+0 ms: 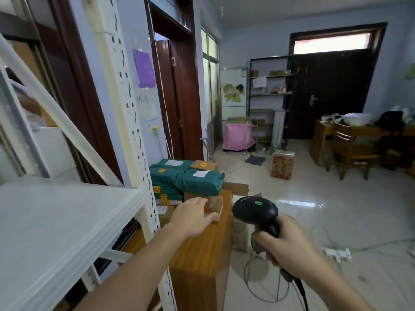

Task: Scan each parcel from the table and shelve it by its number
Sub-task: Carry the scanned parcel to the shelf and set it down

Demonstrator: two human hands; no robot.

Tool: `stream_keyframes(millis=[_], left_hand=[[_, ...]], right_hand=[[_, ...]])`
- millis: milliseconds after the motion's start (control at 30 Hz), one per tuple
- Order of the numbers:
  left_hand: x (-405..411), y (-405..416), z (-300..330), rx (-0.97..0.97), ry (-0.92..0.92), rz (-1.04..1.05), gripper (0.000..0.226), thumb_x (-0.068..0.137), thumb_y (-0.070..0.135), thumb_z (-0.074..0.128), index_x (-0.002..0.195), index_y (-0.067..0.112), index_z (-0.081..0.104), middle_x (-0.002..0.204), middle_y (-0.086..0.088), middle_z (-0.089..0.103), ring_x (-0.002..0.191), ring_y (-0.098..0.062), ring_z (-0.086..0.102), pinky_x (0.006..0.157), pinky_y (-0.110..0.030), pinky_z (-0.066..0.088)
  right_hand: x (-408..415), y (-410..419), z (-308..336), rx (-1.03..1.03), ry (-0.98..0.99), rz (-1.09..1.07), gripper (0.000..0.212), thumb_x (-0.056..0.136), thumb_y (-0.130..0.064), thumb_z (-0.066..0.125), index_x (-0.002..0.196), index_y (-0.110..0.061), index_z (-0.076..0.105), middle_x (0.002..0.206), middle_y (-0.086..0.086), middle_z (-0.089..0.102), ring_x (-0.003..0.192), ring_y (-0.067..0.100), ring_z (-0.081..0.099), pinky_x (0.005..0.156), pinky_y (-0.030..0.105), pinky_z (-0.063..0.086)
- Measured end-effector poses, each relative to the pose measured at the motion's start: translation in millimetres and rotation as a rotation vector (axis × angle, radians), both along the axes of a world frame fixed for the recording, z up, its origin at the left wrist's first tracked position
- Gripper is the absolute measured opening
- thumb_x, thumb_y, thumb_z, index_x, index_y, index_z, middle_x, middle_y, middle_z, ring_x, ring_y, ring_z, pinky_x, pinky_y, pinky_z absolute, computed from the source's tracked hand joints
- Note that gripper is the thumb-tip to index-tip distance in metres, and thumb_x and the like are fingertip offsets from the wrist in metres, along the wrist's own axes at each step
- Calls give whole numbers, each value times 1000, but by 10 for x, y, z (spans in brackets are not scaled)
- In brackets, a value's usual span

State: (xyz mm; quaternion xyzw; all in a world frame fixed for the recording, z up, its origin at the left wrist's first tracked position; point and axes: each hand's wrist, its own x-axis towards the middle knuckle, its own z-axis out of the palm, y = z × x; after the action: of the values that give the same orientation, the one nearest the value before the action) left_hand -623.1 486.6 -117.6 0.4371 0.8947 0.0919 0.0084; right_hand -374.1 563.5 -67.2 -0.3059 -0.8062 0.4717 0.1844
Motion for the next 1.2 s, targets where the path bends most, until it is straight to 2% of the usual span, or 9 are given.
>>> stream_keyframes(millis=[133,267,433,600,700,767,867,1000,1200], left_hand=[[-382,363,-167,-14,-10,15,72,102,67,45,161,27,35,167,1,37,153,-21,36,123,-46,35],[-834,808,-342,-57,-50,82,73,102,62,48,163,25,31,169,-1,33,155,-23,32,124,-45,33],[-1378,1318,-446,-88,-88,183,71,105,37,58,165,19,24,172,-5,26,158,-25,26,128,-44,25],[-1902,1487,-782,-85,-171,326,71,100,31,63,162,17,29,166,-5,33,153,-27,31,124,-45,30],[-2167,1459,-1058,-44,-216,430,64,95,38,63,152,22,39,153,-3,46,143,-27,43,117,-44,39],[-2367,1450,-1239,-7,-249,494,59,96,51,51,149,27,42,148,-1,50,139,-26,47,113,-44,41],[-2705,1417,-1509,19,-318,613,71,97,67,43,156,28,36,156,0,45,143,-26,44,116,-46,39],[-3159,1389,-1862,-16,-411,763,78,104,62,43,164,16,25,169,-6,31,153,-30,33,123,-47,33],[-3542,1421,-2316,35,-600,963,75,106,52,48,165,14,21,167,-11,31,149,-33,39,118,-46,38]], right_hand=[[-455,439,-118,-1,16,35,17,87,-13,66,98,-25,60,72,5,68,54,10,64,52,22,51],[-966,975,-226,-29,6,111,15,87,-13,64,96,-24,61,70,4,65,55,16,63,54,31,54],[-1684,1644,-336,39,-30,258,18,86,-19,66,97,-31,58,81,-1,66,71,12,65,60,25,48],[-2407,2092,-517,63,-82,420,14,84,-23,63,95,-31,59,74,-6,61,64,10,59,58,25,43],[-2843,2249,-666,75,-109,486,15,83,-25,65,96,-29,58,73,-2,62,65,15,61,57,28,45],[-3140,2329,-765,84,-125,517,18,83,-26,66,99,-29,58,77,2,65,71,20,64,62,33,51],[-3538,2424,-912,62,-149,561,20,86,-24,67,102,-29,58,76,4,65,70,21,64,63,34,51],[-4042,2548,-1100,55,-176,576,19,83,-26,67,101,-27,59,73,8,63,69,27,64,61,34,49],[-4677,2661,-1298,20,-216,637,20,83,-25,71,99,-28,60,73,7,62,67,24,63,64,37,51]])
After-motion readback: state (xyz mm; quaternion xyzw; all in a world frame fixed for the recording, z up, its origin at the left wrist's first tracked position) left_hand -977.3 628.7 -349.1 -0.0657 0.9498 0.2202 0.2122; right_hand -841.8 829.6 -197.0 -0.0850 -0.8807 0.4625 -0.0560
